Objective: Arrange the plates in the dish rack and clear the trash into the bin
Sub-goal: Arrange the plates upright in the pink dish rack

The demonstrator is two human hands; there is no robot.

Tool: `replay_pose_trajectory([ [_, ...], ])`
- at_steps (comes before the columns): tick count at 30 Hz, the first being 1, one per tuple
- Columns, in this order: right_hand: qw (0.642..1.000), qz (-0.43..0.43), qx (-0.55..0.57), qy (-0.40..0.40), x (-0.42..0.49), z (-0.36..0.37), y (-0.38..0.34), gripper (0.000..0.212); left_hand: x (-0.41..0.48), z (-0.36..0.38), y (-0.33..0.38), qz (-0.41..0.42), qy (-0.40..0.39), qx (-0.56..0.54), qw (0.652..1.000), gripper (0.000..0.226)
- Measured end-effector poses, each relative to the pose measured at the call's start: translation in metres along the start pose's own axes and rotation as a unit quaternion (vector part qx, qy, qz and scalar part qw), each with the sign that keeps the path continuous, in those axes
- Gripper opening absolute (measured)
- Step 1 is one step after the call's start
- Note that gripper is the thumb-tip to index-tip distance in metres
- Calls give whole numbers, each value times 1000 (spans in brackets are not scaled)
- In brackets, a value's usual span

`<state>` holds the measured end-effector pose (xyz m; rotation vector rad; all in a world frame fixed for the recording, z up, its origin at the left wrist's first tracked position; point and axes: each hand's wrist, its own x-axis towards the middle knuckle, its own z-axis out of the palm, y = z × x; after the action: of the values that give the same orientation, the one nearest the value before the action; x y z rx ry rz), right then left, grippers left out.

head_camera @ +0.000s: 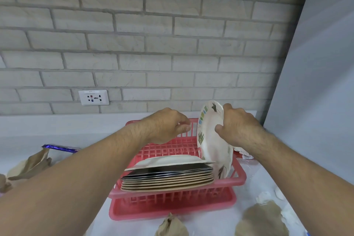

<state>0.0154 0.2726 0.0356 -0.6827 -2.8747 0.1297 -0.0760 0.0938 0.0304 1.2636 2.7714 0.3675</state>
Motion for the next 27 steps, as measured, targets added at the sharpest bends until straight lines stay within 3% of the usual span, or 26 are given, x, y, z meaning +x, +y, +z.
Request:
replay_pose_trajectory([
  [6, 999, -5, -38, 24, -7, -4, -6, 39, -18, -1, -4, 5, 17, -5, 1000, 40],
  [10, 980, -175, -55, 81, -23, -6, -19, 40, -33, 1, -10, 10, 20, -23, 999, 37],
  [13, 957, -287, -24, -15, -36, -1, -34, 36, -46, 2, -17, 0, 10, -39, 999, 34],
  [16, 945, -303, 34, -119, -46, 11, -39, 25, -61, 5, -29, -5, -4, -36, 999, 31],
  [19, 943, -297, 81, -131, -50, 17, -40, 26, -76, 13, -38, -5, -20, -54, 998, 32],
  [24, 932, -265, 174, -175, -58, 17, -38, 26, -95, 25, -42, 3, 16, -129, 991, 34],
  [27, 929, -263, 171, -194, -62, 14, -37, 25, -104, 23, -44, 9, 5, -147, 989, 31],
])
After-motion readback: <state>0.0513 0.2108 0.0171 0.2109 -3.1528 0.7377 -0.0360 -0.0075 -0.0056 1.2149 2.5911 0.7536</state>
